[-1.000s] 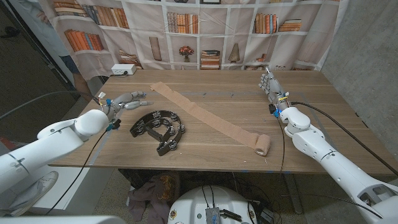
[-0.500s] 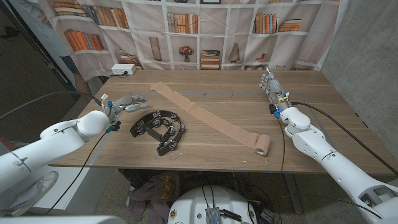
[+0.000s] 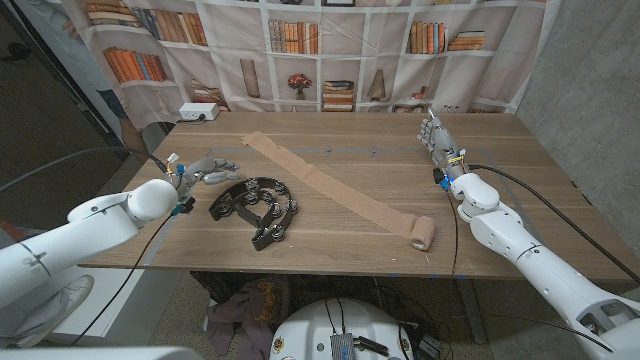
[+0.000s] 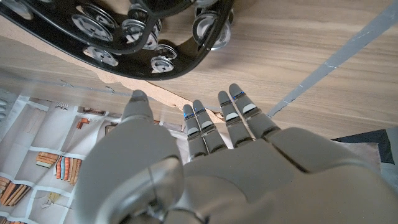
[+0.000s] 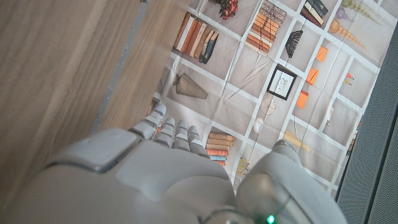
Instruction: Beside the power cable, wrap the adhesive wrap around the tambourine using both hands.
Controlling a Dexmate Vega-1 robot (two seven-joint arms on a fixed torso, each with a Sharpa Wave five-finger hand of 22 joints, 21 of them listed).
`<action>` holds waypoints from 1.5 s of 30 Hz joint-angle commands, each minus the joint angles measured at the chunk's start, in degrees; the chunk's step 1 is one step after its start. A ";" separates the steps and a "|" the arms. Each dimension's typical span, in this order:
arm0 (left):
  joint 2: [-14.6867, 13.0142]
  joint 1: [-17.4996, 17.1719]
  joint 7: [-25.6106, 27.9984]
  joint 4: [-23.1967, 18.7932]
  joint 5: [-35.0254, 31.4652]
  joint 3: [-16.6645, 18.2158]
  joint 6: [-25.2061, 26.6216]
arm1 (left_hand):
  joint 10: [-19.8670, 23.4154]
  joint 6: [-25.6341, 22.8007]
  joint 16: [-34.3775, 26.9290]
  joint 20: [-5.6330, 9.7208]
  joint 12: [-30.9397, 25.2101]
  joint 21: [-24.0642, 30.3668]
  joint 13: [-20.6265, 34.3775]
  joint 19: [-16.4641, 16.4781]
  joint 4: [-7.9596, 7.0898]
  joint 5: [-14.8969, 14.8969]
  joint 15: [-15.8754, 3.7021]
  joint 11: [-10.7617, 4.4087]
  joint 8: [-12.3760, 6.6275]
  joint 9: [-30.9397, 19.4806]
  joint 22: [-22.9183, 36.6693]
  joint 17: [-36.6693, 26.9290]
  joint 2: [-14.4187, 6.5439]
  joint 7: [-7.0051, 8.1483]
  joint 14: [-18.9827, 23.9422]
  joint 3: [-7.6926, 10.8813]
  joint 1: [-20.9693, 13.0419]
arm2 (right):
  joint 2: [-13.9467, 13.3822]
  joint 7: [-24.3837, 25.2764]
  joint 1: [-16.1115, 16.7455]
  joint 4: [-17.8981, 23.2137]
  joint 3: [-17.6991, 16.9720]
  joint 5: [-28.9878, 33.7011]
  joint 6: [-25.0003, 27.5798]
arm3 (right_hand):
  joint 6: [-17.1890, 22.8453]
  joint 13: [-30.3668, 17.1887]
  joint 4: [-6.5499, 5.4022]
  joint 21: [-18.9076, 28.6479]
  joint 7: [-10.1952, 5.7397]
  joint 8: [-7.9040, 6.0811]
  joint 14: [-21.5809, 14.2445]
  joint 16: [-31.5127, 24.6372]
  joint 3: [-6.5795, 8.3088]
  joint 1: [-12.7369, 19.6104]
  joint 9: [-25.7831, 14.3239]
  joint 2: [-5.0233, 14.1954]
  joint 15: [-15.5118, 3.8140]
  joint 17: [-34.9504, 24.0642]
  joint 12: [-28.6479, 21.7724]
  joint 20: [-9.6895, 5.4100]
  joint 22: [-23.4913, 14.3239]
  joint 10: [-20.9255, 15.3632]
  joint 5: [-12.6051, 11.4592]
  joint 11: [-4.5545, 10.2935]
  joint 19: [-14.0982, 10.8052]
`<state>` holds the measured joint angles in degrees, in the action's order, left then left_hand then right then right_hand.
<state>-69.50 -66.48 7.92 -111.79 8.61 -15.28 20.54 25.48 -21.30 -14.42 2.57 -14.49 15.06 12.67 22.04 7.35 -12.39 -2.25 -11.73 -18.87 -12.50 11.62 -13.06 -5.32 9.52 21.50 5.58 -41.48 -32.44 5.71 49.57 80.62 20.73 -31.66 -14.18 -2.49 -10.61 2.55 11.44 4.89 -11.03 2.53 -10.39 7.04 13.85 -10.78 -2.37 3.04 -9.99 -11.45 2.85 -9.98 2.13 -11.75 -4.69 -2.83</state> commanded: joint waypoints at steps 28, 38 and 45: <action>0.04 -1.36 2.43 -1.28 2.36 -0.27 5.59 | -0.91 3.24 0.68 0.36 0.96 -0.38 0.72 -2.54 -0.45 0.02 -8.45 -0.14 1.09 -0.16 0.44 -0.90 0.83 -2.06 -0.85 -0.29 0.99 | -0.58 -1.06 0.51 -0.51 -0.30 -0.76 0.12 | -0.22 -0.03 0.20 -0.15 0.14 -0.28 0.13 -0.18 -0.11 0.56 -0.27 0.14 -0.41 -0.27 -0.35 -0.14 -0.35 0.01 0.00 0.14 -0.39; -0.75 0.90 0.97 -1.38 0.83 -2.65 6.96 | -0.28 2.37 0.53 0.31 0.83 -0.29 0.79 -2.49 -0.41 -0.04 -8.70 -0.18 0.69 -0.20 0.47 -0.98 0.76 -2.10 -0.33 -0.19 0.85 | -0.46 -0.73 0.73 -0.46 -0.48 -0.93 -0.01 | -0.26 -0.03 0.24 -0.14 0.13 -0.27 0.16 -0.17 -0.18 0.56 -0.28 0.17 -0.43 -0.27 -0.36 -0.13 -0.35 0.01 0.01 0.12 -0.44; -1.40 1.70 0.06 -1.60 0.26 -3.93 8.20 | 0.23 1.86 0.41 0.28 0.72 -0.23 0.85 -2.49 -0.39 -0.06 -8.70 -0.14 0.45 -0.20 0.50 -1.04 0.78 -2.25 0.08 -0.16 0.77 | -0.43 -0.73 0.72 -0.42 -0.44 -0.96 0.06 | -0.28 -0.03 0.26 -0.15 0.14 -0.27 0.13 -0.18 -0.21 0.56 -0.28 0.21 -0.40 -0.27 -0.38 -0.13 -0.35 -0.02 0.02 0.12 -0.45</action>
<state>-70.13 -66.24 9.38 -113.32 9.75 -17.29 27.10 25.14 -18.74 -13.74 2.35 -13.51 14.61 13.20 19.51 7.10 -12.39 -2.65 -11.88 -17.85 -12.52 11.87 -14.00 -4.46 7.17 20.88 5.31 -40.62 -33.02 4.89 50.20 80.19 20.32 -32.47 -14.04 -2.48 -10.61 2.78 11.44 4.91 -11.03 2.53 -10.39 6.80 13.85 -10.78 -2.37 3.04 -9.99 -11.45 2.85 -10.20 2.13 -11.75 -4.69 -2.83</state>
